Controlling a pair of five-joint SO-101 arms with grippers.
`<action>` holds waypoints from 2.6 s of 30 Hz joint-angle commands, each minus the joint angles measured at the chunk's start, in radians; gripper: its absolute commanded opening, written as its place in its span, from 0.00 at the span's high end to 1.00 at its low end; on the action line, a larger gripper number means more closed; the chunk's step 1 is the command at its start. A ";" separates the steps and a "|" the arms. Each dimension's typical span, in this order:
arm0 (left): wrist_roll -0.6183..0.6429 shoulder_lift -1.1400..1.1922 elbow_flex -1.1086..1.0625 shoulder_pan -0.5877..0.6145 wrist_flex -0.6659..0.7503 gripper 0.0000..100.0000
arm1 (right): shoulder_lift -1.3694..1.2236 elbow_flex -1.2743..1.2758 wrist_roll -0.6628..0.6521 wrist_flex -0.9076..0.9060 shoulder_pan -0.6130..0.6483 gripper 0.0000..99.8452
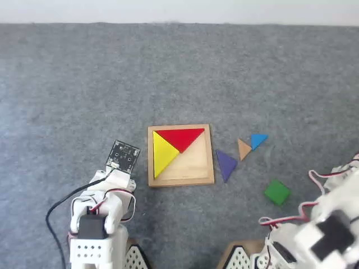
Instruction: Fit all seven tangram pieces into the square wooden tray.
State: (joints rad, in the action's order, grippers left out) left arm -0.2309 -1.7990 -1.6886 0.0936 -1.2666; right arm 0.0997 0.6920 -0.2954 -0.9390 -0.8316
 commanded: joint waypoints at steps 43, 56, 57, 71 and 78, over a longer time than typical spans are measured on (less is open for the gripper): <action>-0.011 -0.023 0.007 0.003 -0.003 0.98 | -0.209 -0.325 0.147 -0.107 0.018 0.75; -0.011 -0.023 0.007 0.003 -0.003 0.98 | -0.214 -0.189 0.324 0.031 -0.067 0.75; -0.011 -0.023 0.007 0.003 -0.003 0.98 | -0.214 -0.183 0.321 0.044 -0.065 0.75; -0.011 -0.023 0.007 0.003 -0.003 0.98 | -0.214 -0.176 0.273 0.044 -0.062 0.94; -0.011 -0.023 0.007 0.003 -0.003 0.98 | -0.200 -0.209 0.279 -0.064 -0.013 0.97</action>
State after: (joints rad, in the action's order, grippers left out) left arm -0.2309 -1.7990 -1.6886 0.0921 -1.2666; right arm -0.1197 0.5186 -0.0100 -0.9099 -0.8930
